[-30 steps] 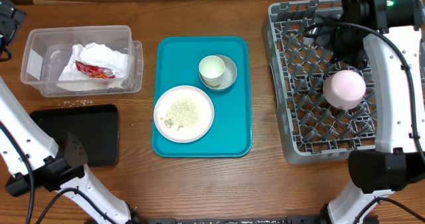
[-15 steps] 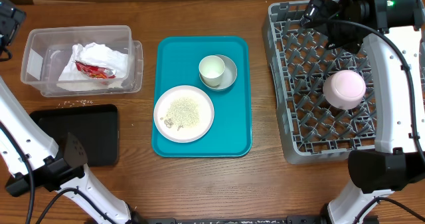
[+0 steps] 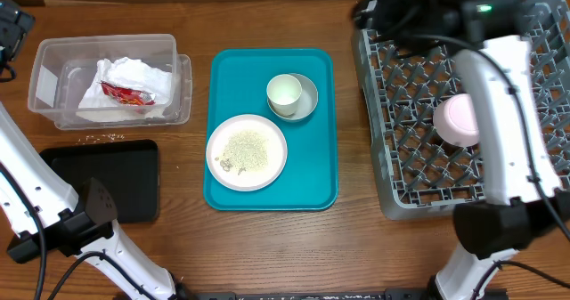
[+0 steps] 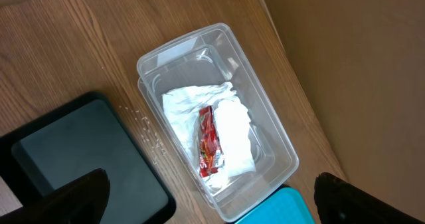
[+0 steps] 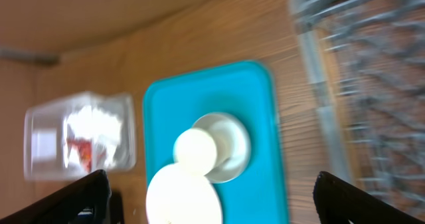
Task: Sort waste into correct bins and load items into the dishwasher
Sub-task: 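Move the right gripper back over the white cup on the tray, then lower the right gripper and grasp the white cup by its rim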
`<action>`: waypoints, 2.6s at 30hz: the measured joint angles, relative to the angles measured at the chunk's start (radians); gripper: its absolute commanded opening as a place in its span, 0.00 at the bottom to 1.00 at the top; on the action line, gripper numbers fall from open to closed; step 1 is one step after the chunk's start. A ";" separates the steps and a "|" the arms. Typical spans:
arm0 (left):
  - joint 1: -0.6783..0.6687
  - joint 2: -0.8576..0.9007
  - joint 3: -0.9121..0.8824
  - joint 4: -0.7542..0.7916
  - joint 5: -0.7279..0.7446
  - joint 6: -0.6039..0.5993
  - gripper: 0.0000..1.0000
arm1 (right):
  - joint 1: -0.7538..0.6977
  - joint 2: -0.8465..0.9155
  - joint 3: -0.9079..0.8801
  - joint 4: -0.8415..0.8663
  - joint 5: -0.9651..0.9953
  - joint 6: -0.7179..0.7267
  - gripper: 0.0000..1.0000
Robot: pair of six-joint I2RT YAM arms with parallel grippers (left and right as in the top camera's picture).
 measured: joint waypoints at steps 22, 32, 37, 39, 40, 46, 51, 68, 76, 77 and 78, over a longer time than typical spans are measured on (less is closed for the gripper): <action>0.000 0.000 0.000 0.000 0.000 0.000 1.00 | 0.424 0.352 -0.004 0.198 0.431 0.048 0.74; 0.000 0.000 -0.001 0.000 0.000 0.000 1.00 | 0.425 0.407 -0.005 0.203 0.447 0.066 0.61; 0.000 0.000 -0.001 0.000 0.000 0.000 1.00 | 0.434 0.407 -0.014 0.220 0.449 0.095 0.60; 0.000 0.000 0.000 0.000 0.000 0.000 1.00 | 0.442 0.407 -0.029 0.240 0.453 0.100 0.60; 0.000 0.000 -0.001 0.000 0.000 0.000 1.00 | 0.447 0.407 -0.040 0.243 0.456 0.103 0.60; 0.000 0.000 -0.001 0.000 0.000 0.000 1.00 | 0.467 0.407 -0.066 0.246 0.462 0.109 0.59; 0.000 0.000 -0.001 0.000 0.000 0.000 1.00 | 0.466 0.407 -0.066 0.246 0.472 0.111 0.46; 0.000 0.000 -0.001 0.000 0.000 0.000 1.00 | 0.465 0.444 -0.067 0.219 0.475 0.112 0.39; 0.000 0.000 -0.001 0.000 0.000 0.000 1.00 | 0.465 0.448 -0.064 0.198 0.479 0.110 0.15; 0.000 0.000 0.000 0.000 0.000 0.000 1.00 | 0.465 0.448 -0.062 0.190 0.480 0.109 0.10; 0.000 0.000 -0.001 0.000 0.000 0.000 1.00 | 0.465 0.448 -0.058 0.181 0.481 0.107 0.06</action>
